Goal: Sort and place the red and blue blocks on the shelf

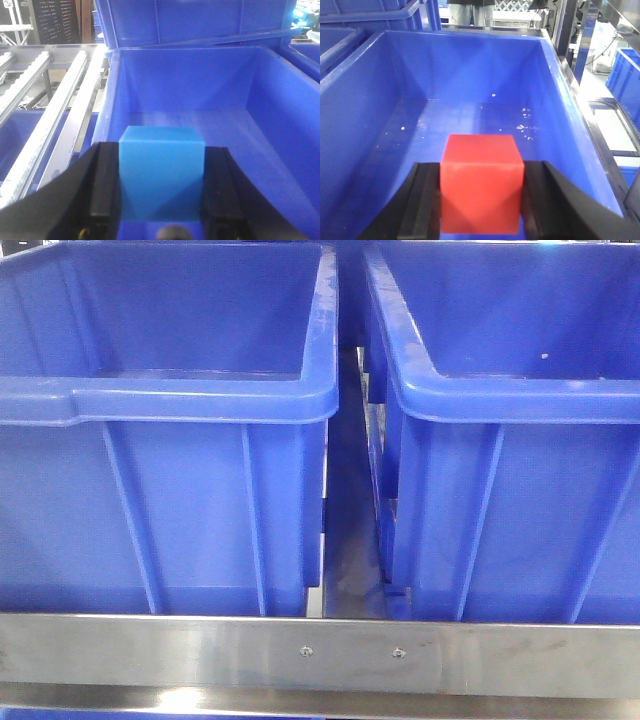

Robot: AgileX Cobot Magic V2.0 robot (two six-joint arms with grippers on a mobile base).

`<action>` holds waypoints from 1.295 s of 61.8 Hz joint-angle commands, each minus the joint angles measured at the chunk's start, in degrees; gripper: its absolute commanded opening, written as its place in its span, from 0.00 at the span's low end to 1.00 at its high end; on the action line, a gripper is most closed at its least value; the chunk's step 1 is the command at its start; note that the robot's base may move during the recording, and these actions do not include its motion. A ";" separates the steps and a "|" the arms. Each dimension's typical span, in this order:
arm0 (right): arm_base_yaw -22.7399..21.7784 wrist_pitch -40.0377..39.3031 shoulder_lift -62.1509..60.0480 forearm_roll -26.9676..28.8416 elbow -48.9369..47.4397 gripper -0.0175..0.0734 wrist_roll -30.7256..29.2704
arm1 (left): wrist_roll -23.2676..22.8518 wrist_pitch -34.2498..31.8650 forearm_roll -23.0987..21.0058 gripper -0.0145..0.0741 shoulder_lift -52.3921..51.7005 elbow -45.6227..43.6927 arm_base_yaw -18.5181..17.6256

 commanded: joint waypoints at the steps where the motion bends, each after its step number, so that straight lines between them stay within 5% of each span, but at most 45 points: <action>1: -0.37 -5.16 0.17 0.16 -1.65 0.25 -0.23 | -0.06 -5.02 -0.24 0.30 0.27 -1.91 -0.14; 50: 1.73 -6.89 1.74 0.10 -2.75 0.25 -0.23 | -0.06 -7.16 -0.73 0.30 5.36 -2.54 -0.70; 64: 8.67 -8.00 9.12 -0.48 -5.58 0.25 -0.23 | -0.06 -10.57 -0.63 0.30 18.87 -10.60 -8.94; 80: 10.08 -25.18 20.81 -0.48 -5.63 0.25 -0.23 | -0.06 -23.34 -0.41 0.30 38.71 -16.47 -17.91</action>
